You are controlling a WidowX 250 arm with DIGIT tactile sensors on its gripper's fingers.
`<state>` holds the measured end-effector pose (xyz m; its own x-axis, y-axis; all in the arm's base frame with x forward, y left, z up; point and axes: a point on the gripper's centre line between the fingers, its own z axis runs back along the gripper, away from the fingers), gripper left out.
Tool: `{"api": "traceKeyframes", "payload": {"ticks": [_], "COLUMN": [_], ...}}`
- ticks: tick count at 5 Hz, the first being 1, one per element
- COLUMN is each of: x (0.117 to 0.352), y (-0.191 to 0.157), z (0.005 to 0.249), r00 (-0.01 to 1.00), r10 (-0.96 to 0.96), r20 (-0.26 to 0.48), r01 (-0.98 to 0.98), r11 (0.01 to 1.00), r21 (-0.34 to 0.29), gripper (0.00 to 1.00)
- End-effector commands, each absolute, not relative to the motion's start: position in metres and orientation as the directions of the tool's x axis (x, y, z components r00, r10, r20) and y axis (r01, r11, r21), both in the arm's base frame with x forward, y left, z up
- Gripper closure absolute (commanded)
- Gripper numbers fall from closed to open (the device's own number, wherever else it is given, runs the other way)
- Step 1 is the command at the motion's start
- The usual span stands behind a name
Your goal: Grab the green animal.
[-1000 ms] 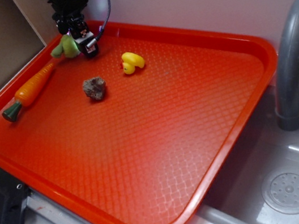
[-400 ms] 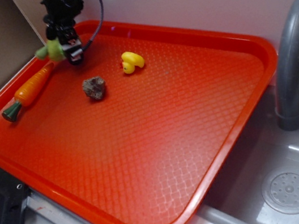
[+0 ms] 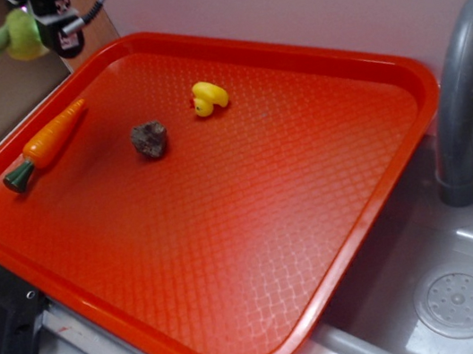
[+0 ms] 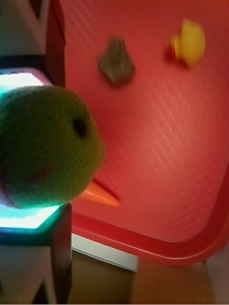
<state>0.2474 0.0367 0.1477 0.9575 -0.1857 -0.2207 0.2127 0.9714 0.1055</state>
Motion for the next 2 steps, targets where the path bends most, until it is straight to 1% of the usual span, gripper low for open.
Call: {"api": "traceKeyframes", "payload": {"ticks": [1,2], "x": [0.216,0.216], "y": [-0.016,-0.008], "z": [0.227,0.241], "r00": [0.965,0.948], "r10": [-0.247,-0.311], "r20": [-0.091,-0.059], "r01": [0.247,0.305], "r11": [0.969,0.947], "r21": [-0.003,-0.097], "gripper": [1.00,1.00]}}
